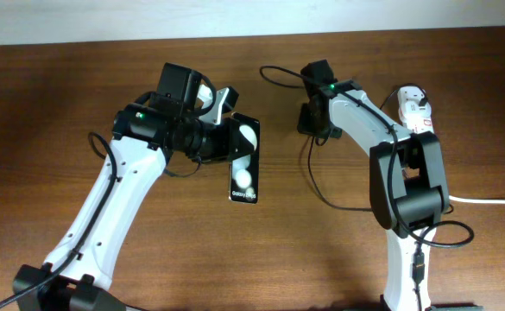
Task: Plug charger to phone and switch on socket
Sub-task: 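Grasp the black charging cable's USB-C end with the right gripper, then bring the cable plug up under the phone's bottom port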
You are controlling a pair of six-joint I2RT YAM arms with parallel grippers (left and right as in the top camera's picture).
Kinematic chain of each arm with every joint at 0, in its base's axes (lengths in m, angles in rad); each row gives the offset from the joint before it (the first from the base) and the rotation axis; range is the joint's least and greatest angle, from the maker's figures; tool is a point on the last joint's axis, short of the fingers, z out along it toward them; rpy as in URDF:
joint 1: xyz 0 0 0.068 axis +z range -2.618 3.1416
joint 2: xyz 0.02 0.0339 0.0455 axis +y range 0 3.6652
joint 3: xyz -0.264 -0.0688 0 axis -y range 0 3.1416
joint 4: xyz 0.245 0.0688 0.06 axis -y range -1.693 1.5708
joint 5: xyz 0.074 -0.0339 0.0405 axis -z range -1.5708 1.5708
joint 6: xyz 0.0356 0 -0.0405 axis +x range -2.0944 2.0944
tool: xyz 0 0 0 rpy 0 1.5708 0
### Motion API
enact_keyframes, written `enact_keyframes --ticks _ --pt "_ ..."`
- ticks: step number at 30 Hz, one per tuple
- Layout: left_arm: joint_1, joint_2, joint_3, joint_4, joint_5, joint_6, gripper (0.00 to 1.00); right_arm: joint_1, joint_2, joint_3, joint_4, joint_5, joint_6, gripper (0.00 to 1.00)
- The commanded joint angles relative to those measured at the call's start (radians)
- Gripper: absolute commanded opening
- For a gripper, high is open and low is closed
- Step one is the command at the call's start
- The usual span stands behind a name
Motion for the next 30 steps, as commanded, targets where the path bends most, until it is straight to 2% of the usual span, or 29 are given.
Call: enact_keyframes --ticks 1,4,7,10,14,17,23,26,30 --pt "-0.002 0.002 0.027 0.001 -0.009 -0.010 0.00 0.003 0.014 0.024 -0.099 -0.143 -0.089 0.04" --pt "-0.002 0.002 0.027 0.001 -0.029 -0.011 0.00 0.003 -0.108 0.050 -0.183 -0.247 -0.181 0.04" --pt "-0.002 0.002 0.027 0.007 -0.029 -0.089 0.00 0.003 -0.294 0.050 -0.286 -0.250 -0.187 0.04" --pt "-0.002 0.005 0.027 0.042 -0.029 -0.112 0.00 0.003 -0.506 0.050 -0.376 -0.312 -0.188 0.04" --pt "-0.002 0.026 0.027 0.123 0.015 -0.149 0.00 0.005 -0.689 0.049 -0.481 -0.333 -0.191 0.04" --pt "-0.002 0.059 0.027 0.272 0.135 -0.192 0.00 0.017 -0.823 0.049 -0.569 -0.450 -0.230 0.04" --pt "-0.002 0.082 0.027 0.435 0.180 -0.353 0.00 0.178 -0.966 0.027 -0.601 -0.459 -0.225 0.04" --pt "-0.002 0.082 0.027 0.557 0.299 -0.459 0.00 0.255 -1.011 -0.004 -0.566 -0.456 -0.148 0.04" --pt "-0.002 0.082 0.027 0.703 0.338 -0.571 0.00 0.319 -1.019 -0.079 -0.520 -0.340 -0.028 0.04"
